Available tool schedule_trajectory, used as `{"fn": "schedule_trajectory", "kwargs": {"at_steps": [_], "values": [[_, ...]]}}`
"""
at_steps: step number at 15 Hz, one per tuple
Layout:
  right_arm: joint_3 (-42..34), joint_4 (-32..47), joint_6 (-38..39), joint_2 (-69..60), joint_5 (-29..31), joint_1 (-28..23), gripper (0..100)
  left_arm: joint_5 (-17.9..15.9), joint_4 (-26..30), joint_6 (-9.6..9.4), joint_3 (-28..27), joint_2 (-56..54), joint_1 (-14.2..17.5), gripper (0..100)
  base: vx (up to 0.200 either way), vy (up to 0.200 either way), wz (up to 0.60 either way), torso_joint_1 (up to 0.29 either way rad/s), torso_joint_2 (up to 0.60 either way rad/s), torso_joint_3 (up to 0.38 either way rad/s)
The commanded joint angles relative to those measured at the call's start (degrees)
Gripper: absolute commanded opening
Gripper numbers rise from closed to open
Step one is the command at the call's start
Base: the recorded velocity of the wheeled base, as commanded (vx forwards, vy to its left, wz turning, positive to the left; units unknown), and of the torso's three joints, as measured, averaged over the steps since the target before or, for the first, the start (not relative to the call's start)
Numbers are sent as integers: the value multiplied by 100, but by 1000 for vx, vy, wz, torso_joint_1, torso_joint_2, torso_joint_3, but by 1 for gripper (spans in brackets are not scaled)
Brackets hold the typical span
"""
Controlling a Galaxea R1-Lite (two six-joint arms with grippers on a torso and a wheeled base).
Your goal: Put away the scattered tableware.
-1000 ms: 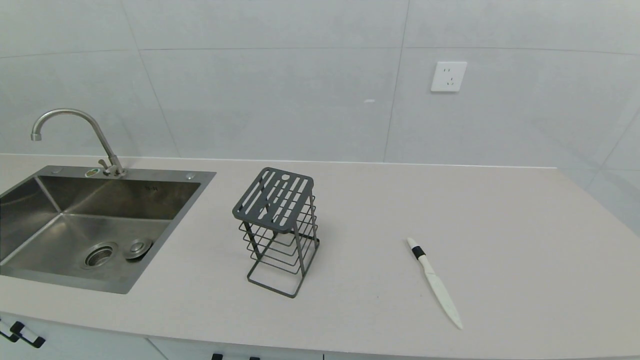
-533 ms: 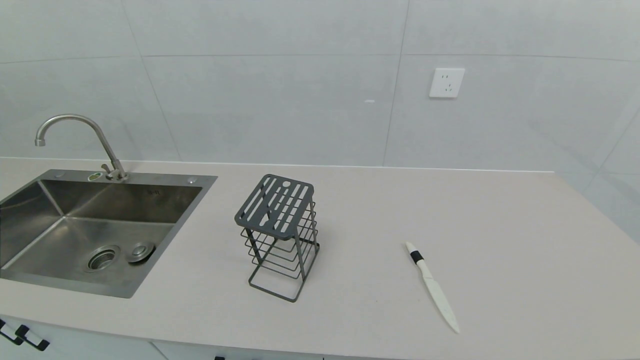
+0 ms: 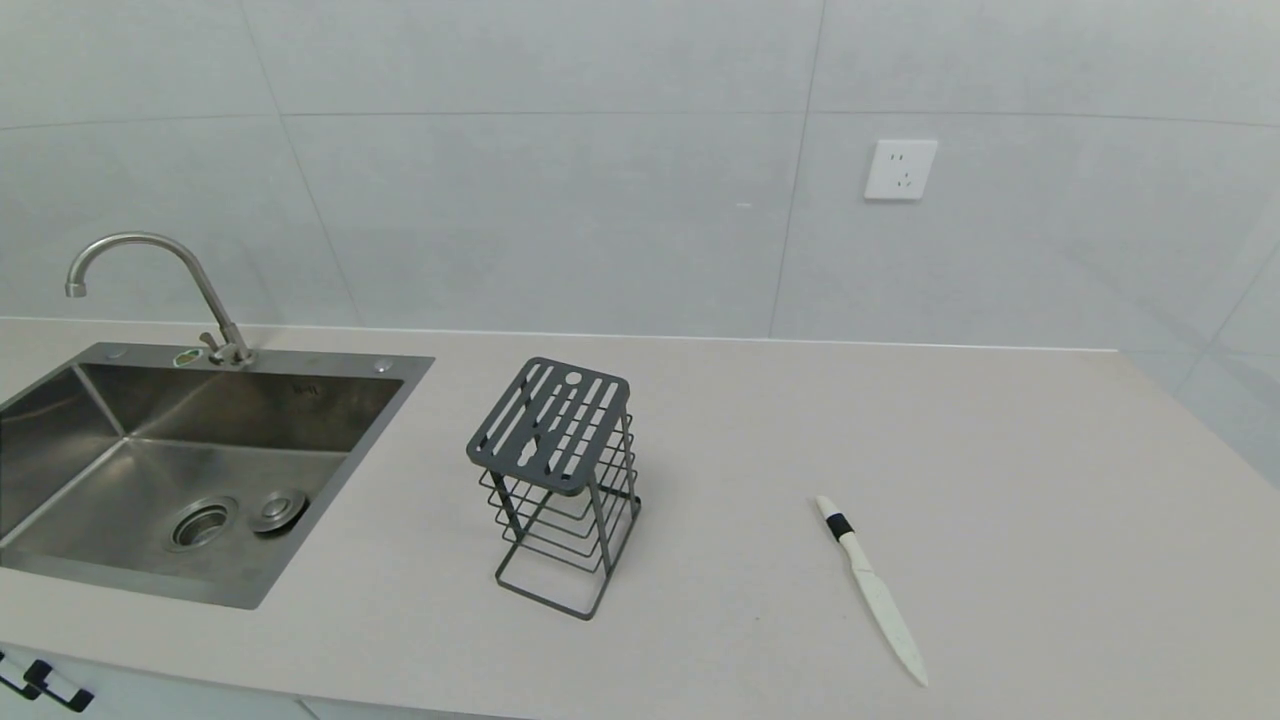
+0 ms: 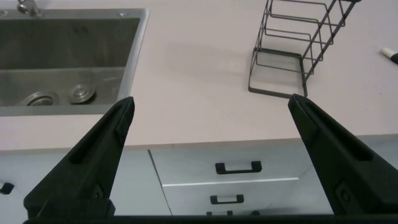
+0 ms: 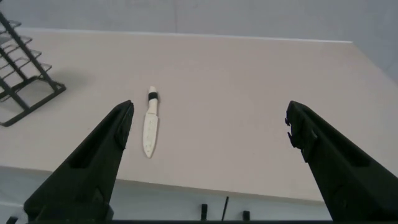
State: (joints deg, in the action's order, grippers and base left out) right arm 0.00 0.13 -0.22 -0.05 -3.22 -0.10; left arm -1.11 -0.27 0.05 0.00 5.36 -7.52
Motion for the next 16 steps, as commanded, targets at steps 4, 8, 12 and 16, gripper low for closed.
{"fn": "schedule_trajectory", "kwargs": {"at_steps": [4, 8, 12, 16], "values": [[0, -5, -48, 5, -12, 10, 100, 5, 0, 13, 0, 9, 5, 100, 0, 0, 0, 0, 0, 0], [0, -1490, -294, 5, -539, 1, 100, -12, -8, -5, 0, -18, 357, 100, 0, 0, 0, 0, 0, 0], [44, -1182, -224, 5, -1462, 10, 100, -21, -8, -14, 0, -44, 585, 100, 0, 0, 0, 0, 0, 0], [598, -892, -242, 1499, -2359, 238, 100, -82, 0, -31, 0, -53, 497, 100, 0, 0, 0, 0, 0, 0]]}}
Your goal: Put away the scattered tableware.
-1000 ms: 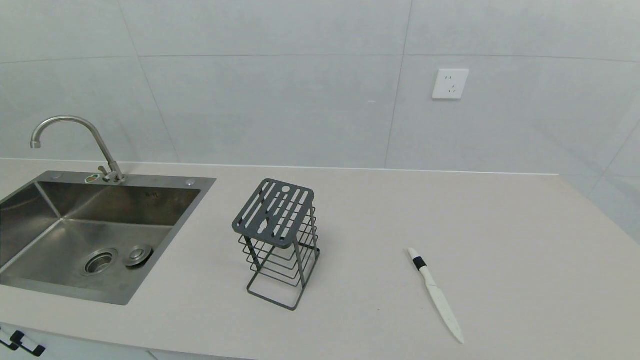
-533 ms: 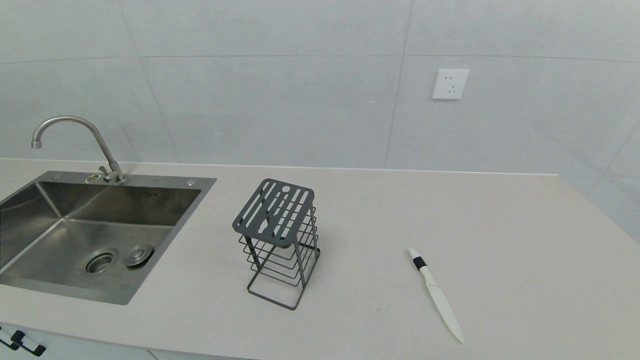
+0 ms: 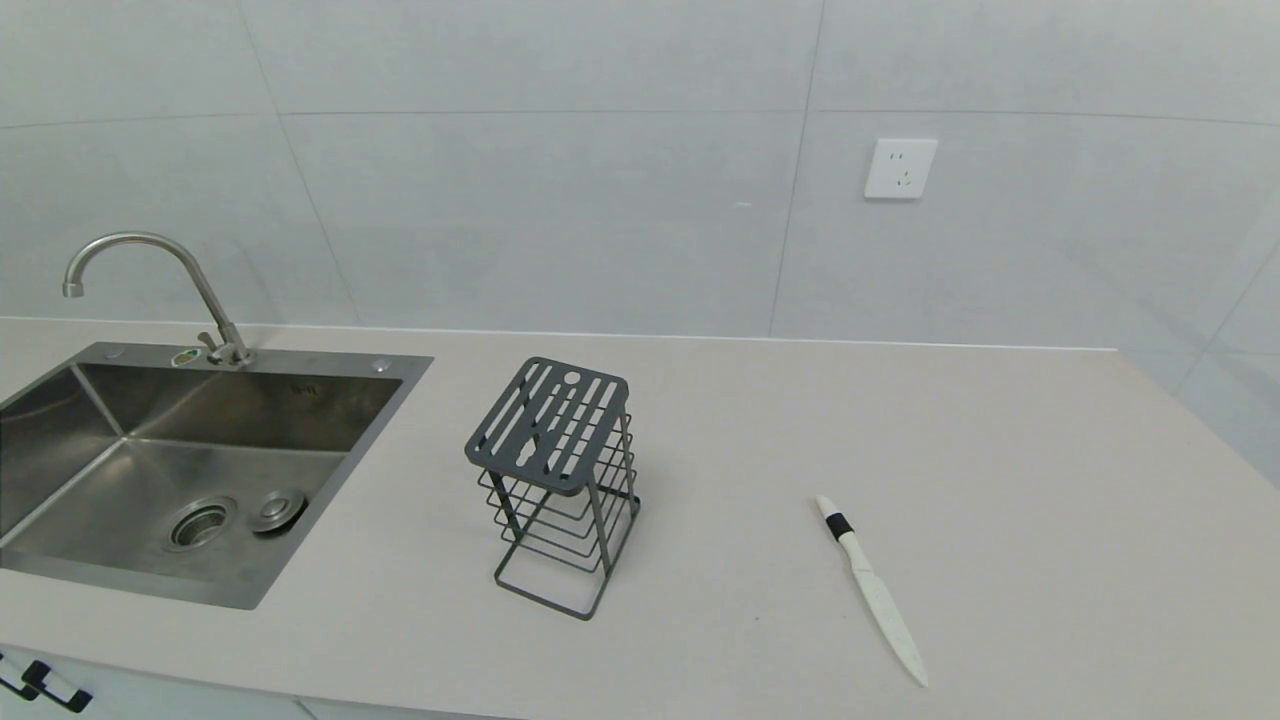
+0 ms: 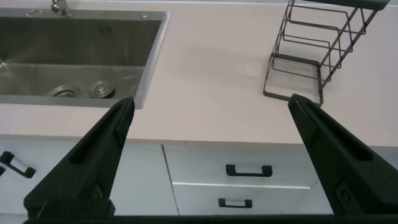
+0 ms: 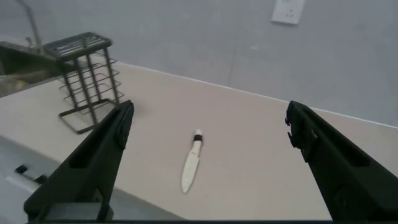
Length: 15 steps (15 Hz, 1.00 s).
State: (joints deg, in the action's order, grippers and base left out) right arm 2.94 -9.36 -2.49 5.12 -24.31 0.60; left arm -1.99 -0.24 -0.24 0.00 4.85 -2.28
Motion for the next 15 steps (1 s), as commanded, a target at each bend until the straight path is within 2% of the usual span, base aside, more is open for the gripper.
{"fn": "schedule_trajectory", "kwargs": {"at_steps": [1, 3, 7, 11, 15], "values": [[357, 57, -24, 1325, -250, 397, 100, -3, -11, 16, 0, -2, -62, 100, 0, 0, 0, 0, 0, 0], [348, 75, -15, 1817, -232, 696, 100, -3, -2, 16, 0, 16, -62, 100, 0, 0, 0, 0, 0, 0], [488, 66, -24, 2881, -223, 977, 100, 5, -20, 7, 0, -19, -62, 100, 0, 0, 0, 0, 0, 0], [972, 40, -94, 4348, -223, 1013, 100, 14, -2, 42, 0, -28, -44, 100, 0, 0, 0, 0, 0, 0], [1025, 40, -367, 5218, -197, 1013, 100, 23, -2, 42, 0, -28, -44, 100, 0, 0, 0, 0, 0, 0]]}}
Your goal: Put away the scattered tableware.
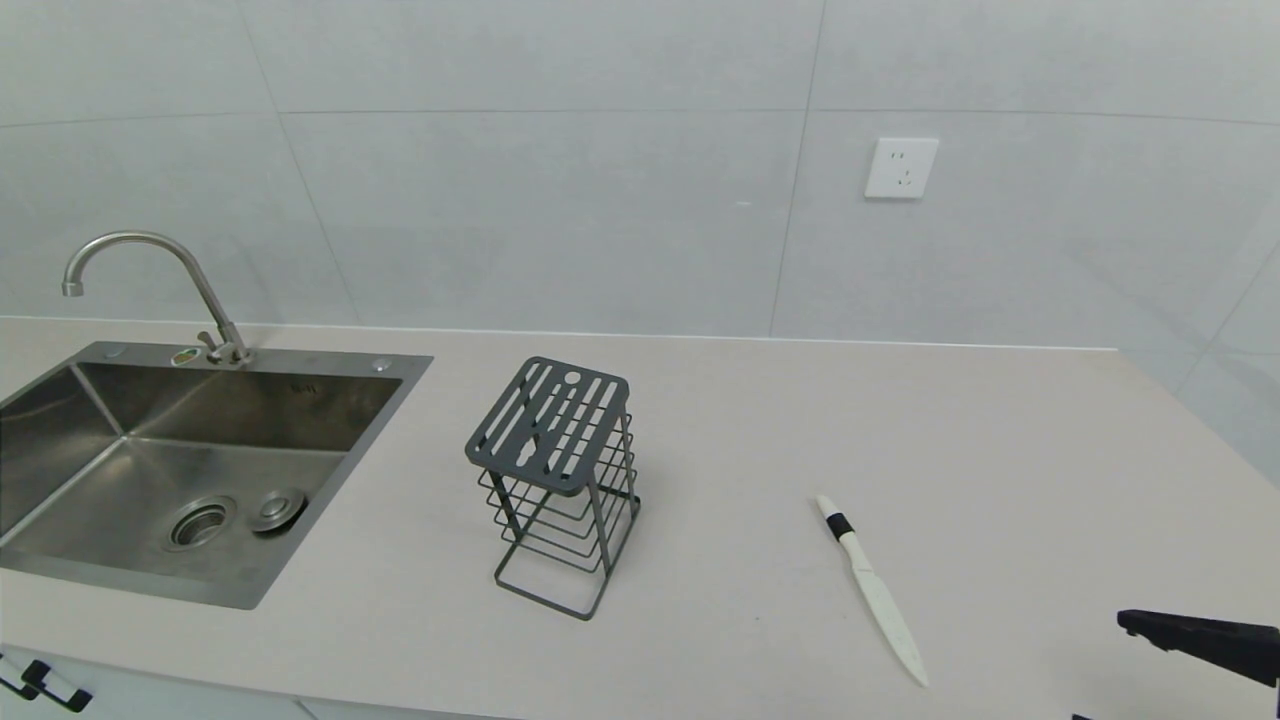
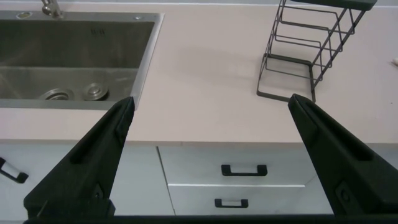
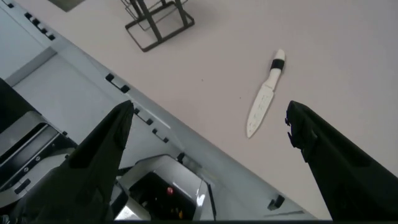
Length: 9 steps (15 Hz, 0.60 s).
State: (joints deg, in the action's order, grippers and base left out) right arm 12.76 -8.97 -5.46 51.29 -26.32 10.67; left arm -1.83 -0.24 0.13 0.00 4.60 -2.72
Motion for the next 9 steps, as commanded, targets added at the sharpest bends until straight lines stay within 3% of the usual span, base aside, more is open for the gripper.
{"fn": "schedule_trajectory", "kwargs": {"at_steps": [1, 5, 9], "values": [[68, 1, -210, 751, 13, 6, 100, -2, -2, 4, 0, -3, -1, 100, 0, 0, 0, 0, 0, 0], [262, 10, -500, 1287, 452, 67, 100, -2, -2, 4, 0, -3, -1, 100, 0, 0, 0, 0, 0, 0], [517, 1, -500, 1824, 857, 630, 100, -2, -2, 4, 0, -3, -1, 100, 0, 0, 0, 0, 0, 0]]}}
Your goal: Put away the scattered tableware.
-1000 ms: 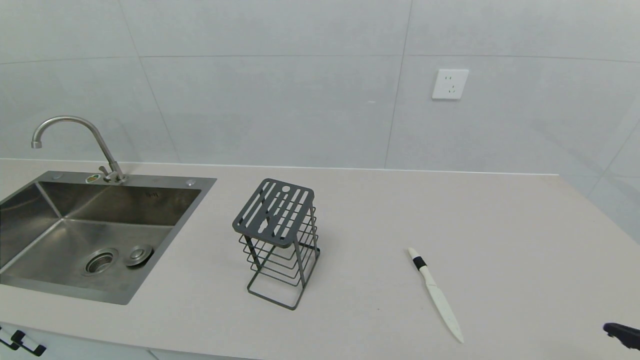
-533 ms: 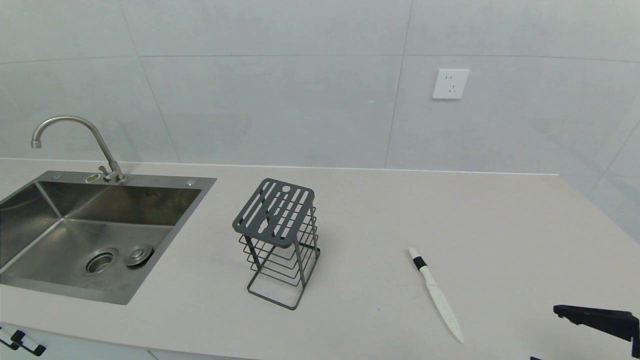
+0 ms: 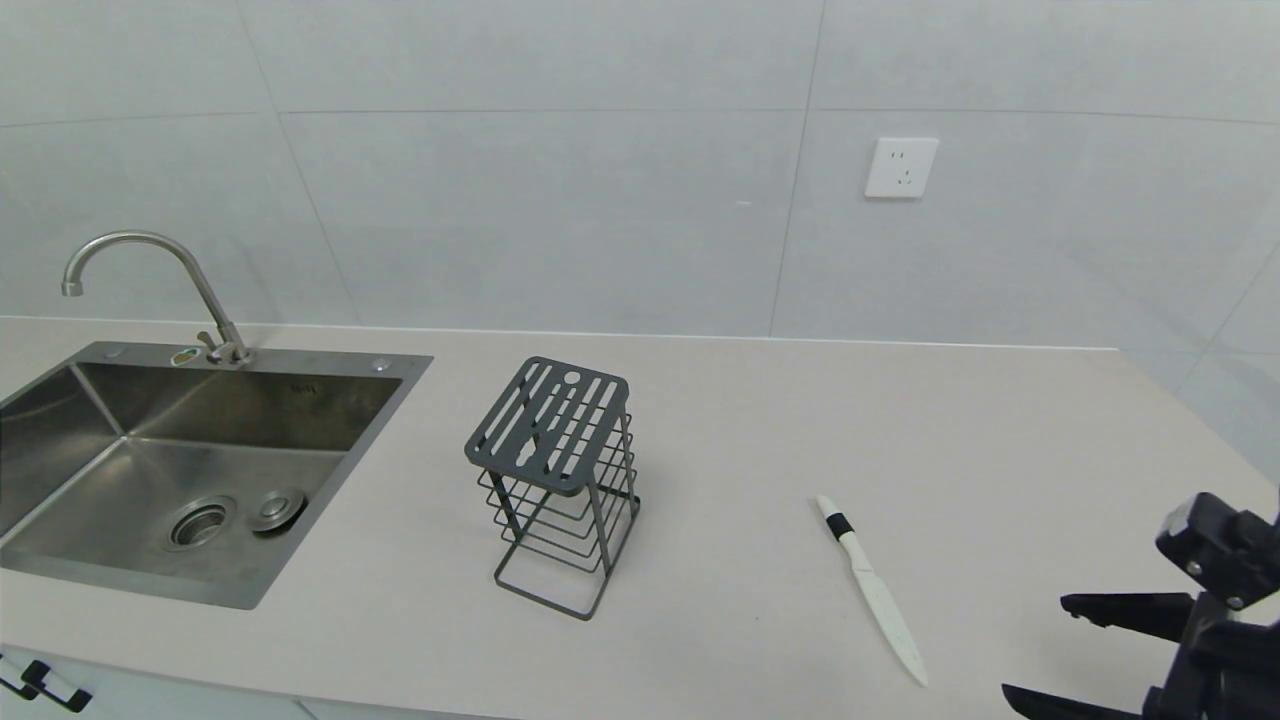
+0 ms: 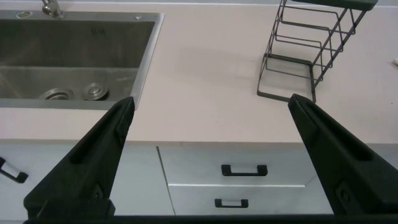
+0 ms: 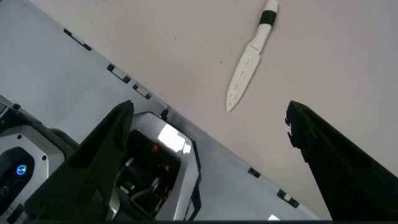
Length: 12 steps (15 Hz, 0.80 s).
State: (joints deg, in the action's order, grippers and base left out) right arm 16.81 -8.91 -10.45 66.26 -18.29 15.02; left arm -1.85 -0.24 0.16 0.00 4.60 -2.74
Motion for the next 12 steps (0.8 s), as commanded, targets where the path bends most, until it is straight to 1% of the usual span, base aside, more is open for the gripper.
{"fn": "schedule_trajectory", "kwargs": {"at_steps": [1, 4, 6, 9, 12], "values": [[165, -5, -1, 406, 71, 247, 100, 1, -2, 2, 0, -3, 2, 100, 0, 0, 0, 0, 0, 0], [376, -5, -1, 748, 176, 317, 100, 1, -2, 2, 0, -3, 2, 100, 0, 0, 0, 0, 0, 0], [384, -5, -1, 757, 185, 317, 100, 1, -2, 2, 0, -3, 2, 100, 0, 0, 0, 0, 0, 0], [683, -5, -1, 1223, 194, 397, 100, 1, -2, 2, 0, -3, 2, 100, 0, 0, 0, 0, 0, 0], [780, -5, -1, 1434, 194, 423, 100, 1, -2, 2, 0, -3, 2, 100, 0, 0, 0, 0, 0, 0]]}}
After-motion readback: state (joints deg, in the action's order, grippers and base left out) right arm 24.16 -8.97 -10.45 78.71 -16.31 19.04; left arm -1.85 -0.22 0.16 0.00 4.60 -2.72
